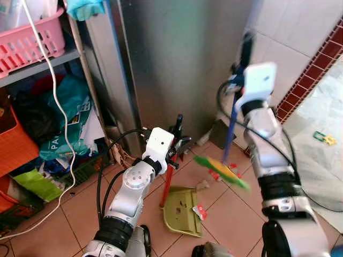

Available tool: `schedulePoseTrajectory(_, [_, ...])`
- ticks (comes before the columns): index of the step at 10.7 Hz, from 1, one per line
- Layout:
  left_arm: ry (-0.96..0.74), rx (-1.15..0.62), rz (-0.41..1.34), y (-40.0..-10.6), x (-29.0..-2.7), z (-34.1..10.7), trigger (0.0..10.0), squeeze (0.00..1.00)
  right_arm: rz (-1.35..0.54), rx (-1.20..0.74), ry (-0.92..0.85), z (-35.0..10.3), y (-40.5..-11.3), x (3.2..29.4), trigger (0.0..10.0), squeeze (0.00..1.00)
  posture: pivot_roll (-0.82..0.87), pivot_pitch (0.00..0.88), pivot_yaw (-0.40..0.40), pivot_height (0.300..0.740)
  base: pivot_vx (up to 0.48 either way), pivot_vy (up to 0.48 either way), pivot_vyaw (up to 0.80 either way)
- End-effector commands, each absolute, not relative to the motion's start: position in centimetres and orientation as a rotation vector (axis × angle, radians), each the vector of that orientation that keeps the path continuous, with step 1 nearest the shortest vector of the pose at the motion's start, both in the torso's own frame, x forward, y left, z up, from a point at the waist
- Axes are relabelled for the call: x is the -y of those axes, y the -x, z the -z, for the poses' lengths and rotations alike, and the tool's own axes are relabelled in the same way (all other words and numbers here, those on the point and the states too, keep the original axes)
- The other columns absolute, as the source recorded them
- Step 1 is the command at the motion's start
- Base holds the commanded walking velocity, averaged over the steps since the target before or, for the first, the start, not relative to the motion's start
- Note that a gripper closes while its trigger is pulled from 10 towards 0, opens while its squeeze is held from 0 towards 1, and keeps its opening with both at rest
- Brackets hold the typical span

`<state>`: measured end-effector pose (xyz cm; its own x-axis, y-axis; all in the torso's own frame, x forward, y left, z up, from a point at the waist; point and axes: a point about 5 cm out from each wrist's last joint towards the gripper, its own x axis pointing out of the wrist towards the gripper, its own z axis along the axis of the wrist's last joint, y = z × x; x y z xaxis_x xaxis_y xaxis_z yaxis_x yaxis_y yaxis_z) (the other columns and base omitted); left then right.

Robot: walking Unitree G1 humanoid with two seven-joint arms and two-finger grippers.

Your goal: Sweep floor

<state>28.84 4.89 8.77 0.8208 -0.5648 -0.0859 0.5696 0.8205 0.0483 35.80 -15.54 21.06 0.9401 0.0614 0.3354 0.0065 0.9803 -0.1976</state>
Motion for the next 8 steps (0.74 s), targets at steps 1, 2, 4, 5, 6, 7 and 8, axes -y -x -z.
schedulePoseTrajectory(1, [-0.081, -0.081, 0.629, -28.5, -4.6, -8.7, 10.0, 0.00, -0.015, 0.383, 0.228, -21.8, -36.0, 15.6, 10.0, 0.00, 0.00, 0.060, 0.000, 0.740, 0.000, 0.000, 0.00])
schedulePoseTrajectory(2, [-0.087, -0.077, 0.631, -28.6, -4.5, -8.8, 10.0, 0.00, 0.048, 0.288, 0.236, -19.7, -36.0, 16.4, 10.0, 0.00, 0.01, 0.060, -0.001, 0.740, 0.000, 0.000, 0.00])
schedulePoseTrajectory(4, [-0.086, -0.076, 0.623, -28.6, -4.7, -8.9, 10.0, 0.00, 0.117, 0.130, 0.196, -16.0, -35.6, 16.9, 10.0, 0.00, 0.01, 0.056, 0.001, 0.740, 0.000, 0.000, 0.00])
schedulePoseTrajectory(5, [-0.086, -0.076, 0.621, -28.6, -4.8, -8.9, 10.0, 0.00, 0.117, 0.084, 0.167, -14.8, -35.4, 16.5, 10.0, 0.00, 0.02, 0.055, 0.003, 0.740, 0.000, 0.000, 0.00])
schedulePoseTrajectory(6, [-0.089, -0.076, 0.618, -28.6, -4.8, -8.9, 10.0, 0.00, 0.136, 0.022, 0.117, -13.7, -35.4, 16.3, 10.0, 0.00, 0.02, 0.054, 0.003, 0.740, 0.000, 0.000, 0.00])
schedulePoseTrajectory(7, [-0.089, -0.075, 0.615, -28.6, -4.9, -9.0, 10.0, 0.00, 0.140, -0.037, 0.045, -12.9, -35.3, 15.8, 10.0, 0.00, 0.02, 0.054, 0.003, 0.740, 0.000, 0.000, 0.00])
schedulePoseTrajectory(8, [-0.088, -0.076, 0.611, -28.7, -5.0, -9.0, 10.0, 0.00, 0.142, -0.082, -0.061, -12.4, -35.2, 15.2, 10.0, 0.00, 0.02, 0.054, 0.003, 0.740, 0.000, 0.000, 0.00])
